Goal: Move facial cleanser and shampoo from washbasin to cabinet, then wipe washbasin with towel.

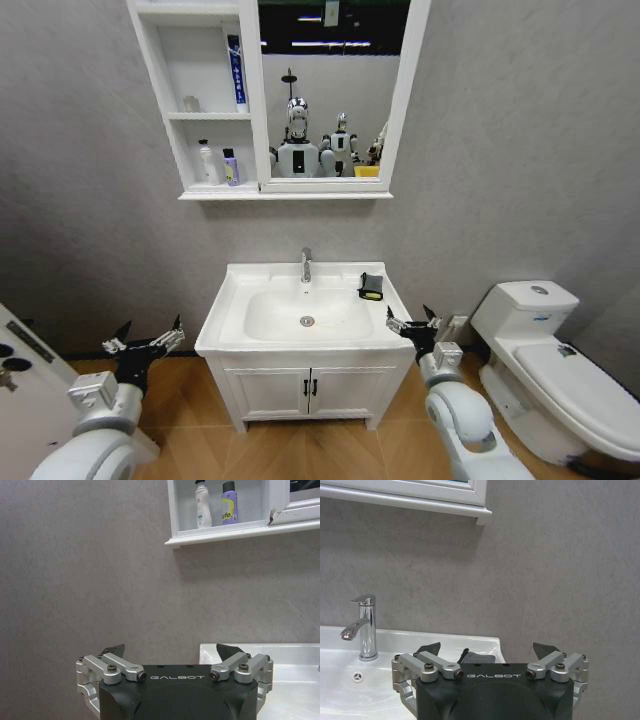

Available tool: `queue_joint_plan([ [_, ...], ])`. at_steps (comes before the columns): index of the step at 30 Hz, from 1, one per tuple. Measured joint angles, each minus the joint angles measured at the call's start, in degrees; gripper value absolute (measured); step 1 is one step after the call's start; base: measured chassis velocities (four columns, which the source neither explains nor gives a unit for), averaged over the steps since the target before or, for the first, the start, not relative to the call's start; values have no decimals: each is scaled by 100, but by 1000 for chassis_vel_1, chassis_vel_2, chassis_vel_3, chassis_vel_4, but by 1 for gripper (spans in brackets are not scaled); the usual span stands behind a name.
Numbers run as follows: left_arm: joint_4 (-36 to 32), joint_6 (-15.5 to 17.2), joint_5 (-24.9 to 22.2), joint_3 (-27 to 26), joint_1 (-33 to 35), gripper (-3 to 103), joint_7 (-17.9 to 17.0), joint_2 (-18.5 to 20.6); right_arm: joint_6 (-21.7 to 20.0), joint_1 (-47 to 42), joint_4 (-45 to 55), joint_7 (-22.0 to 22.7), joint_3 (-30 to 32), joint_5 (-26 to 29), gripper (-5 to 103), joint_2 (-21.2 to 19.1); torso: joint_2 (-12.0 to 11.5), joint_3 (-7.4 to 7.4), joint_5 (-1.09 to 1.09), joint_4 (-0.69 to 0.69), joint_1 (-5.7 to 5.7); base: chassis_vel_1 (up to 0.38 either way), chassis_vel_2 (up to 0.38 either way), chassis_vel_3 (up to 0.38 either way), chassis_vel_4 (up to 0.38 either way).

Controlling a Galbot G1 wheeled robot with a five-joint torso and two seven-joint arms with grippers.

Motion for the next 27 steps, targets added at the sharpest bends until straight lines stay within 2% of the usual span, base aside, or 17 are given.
queue_joint_plan([
  [5,2,0,-2,2,-2,100,-2,2,13,-26,35,8,-18,-25,100,18,0,0,-1,-1,0,-104,76,84,-127],
  [12,5,1,-5,6,-4,100,-6,4,25,-57,62,44,-90,-84,100,72,0,1,2,1,2,-186,221,216,-216],
  [15,6,1,-5,7,-5,100,-6,5,9,-51,46,79,-127,-89,100,89,-2,2,-1,-4,5,-216,196,225,-224],
  [18,5,0,-6,7,-5,100,-6,6,-60,-4,-3,108,-166,-86,100,72,-3,3,3,3,8,-174,191,119,-131],
  [22,6,1,-6,7,-6,100,-5,6,-351,200,-222,331,-264,315,100,-131,-4,2,0,-4,7,-75,56,0,-5],
  [23,6,1,-6,8,-5,100,-4,6,-499,353,-360,446,-296,655,100,-283,-2,1,1,-6,1,0,0,-66,-14],
  [25,6,1,-6,7,-5,100,-4,6,-815,688,-601,648,-357,1263,100,-610,0,0,0,1,-3,41,-42,-70,19],
  [26,6,1,-6,7,-5,100,-4,6,-815,688,-601,648,-357,1263,100,-610,0,0,0,1,-3,82,-42,-55,51],
  [27,6,0,-6,7,-4,100,-5,7,-998,953,-776,775,-412,1605,100,-870,1,0,2,2,-4,96,-25,-55,51],
])
